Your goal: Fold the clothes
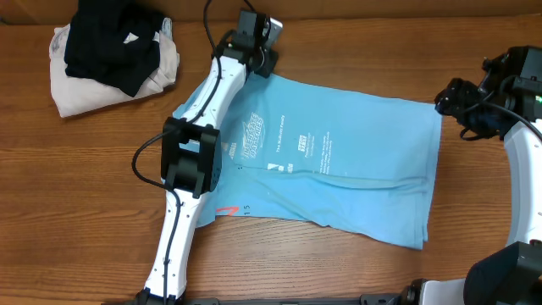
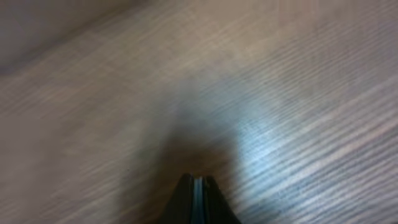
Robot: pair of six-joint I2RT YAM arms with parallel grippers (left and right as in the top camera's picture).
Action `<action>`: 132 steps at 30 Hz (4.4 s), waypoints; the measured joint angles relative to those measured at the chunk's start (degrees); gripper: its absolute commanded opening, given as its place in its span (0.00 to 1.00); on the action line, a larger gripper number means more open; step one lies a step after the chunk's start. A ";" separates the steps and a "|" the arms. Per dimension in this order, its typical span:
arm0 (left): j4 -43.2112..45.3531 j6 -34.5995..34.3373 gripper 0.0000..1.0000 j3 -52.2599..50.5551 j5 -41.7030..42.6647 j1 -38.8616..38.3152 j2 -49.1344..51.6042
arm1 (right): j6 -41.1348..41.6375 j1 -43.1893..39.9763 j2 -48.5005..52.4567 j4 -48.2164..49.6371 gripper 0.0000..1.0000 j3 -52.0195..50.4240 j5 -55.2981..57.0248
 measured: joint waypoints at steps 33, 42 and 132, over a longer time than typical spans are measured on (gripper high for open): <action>-31.28 -8.31 0.04 22.40 -4.04 -2.95 -0.07 | -0.04 7.85 36.41 47.25 0.65 0.24 7.93; -34.05 -9.11 0.04 22.40 -6.43 -2.93 -0.07 | 0.00 7.85 38.62 52.85 0.45 0.55 12.33; -56.92 -14.19 0.04 21.97 -8.28 -2.60 -8.70 | 4.11 6.38 17.99 -17.99 0.04 16.22 4.63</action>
